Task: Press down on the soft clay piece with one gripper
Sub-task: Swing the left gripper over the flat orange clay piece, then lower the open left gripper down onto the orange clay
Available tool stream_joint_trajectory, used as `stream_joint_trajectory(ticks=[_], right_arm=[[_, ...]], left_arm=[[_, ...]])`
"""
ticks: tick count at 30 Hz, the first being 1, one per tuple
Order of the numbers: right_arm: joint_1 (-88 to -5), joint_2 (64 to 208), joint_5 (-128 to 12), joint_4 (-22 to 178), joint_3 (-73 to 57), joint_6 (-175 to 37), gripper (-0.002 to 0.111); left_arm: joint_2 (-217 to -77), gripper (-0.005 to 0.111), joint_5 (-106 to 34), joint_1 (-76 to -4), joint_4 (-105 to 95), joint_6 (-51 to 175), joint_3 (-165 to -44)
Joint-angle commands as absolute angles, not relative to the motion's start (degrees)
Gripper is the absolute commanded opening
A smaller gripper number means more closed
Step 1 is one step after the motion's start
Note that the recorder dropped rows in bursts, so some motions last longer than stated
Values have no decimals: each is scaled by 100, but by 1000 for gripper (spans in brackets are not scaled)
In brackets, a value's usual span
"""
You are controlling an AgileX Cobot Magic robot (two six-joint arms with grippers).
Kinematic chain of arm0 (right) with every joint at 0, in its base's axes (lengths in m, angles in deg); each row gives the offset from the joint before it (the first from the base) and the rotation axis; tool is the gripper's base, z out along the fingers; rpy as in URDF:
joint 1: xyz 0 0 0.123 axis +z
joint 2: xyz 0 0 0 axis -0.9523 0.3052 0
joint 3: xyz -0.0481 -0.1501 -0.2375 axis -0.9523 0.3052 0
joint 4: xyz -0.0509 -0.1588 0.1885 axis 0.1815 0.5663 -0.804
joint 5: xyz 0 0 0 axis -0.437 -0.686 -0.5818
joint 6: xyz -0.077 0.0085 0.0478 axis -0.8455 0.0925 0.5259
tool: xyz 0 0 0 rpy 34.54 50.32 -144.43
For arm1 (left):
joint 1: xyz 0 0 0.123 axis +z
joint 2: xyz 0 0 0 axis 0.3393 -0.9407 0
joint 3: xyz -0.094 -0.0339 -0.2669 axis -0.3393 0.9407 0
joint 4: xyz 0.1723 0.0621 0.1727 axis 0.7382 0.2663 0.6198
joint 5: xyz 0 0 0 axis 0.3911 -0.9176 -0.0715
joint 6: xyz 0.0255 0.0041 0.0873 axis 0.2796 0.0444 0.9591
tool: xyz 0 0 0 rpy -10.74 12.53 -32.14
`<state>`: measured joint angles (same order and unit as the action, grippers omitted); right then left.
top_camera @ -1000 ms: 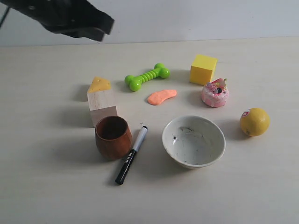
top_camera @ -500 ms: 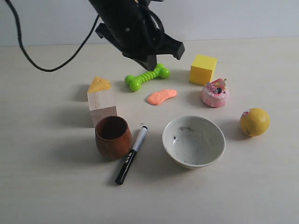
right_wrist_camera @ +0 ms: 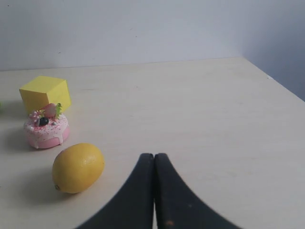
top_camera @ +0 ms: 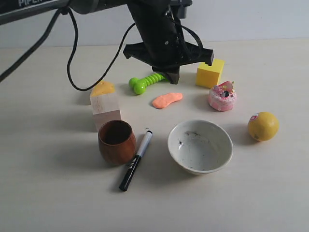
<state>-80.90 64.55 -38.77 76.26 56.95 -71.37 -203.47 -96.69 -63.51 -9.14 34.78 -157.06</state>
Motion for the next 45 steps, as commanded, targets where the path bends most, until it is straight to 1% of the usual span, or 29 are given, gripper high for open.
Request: stream_joint_trajectory(ticks=[1, 7, 10, 14, 20, 30, 33, 45], right_arm=[[-8090, 6422, -3903, 7650, 5727, -7132, 0], [-8090, 6422, -3903, 7650, 5727, -7132, 0], [-8090, 6422, -3903, 7650, 5727, -7132, 0], [-8090, 6422, -3903, 7650, 5727, -7132, 0], [-8090, 6422, -3903, 7650, 5727, -7132, 0], [-8090, 6422, -3903, 7650, 5727, -7132, 0], [-8090, 6422, -3903, 7650, 5727, -7132, 0], [-8090, 6422, -3903, 7650, 5727, -7132, 0]], left_arm=[[-20589, 0, -9901, -6377, -912, 3142, -15921], [-20802, 0, -10049, -6377, -912, 2270, -16278], [-21093, 0, -10136, -6377, -912, 1952, -16768], [-21480, 0, -10532, -6377, -859, 1885, -17385], [-21943, 0, -10561, -6228, -817, 2372, -18004], [-22076, 0, -10561, -6228, -401, 3395, -18056], [-22076, 0, -10561, -6228, -122, 3518, -18056], [-22349, 0, -10561, -6216, -110, 3770, -18056]])
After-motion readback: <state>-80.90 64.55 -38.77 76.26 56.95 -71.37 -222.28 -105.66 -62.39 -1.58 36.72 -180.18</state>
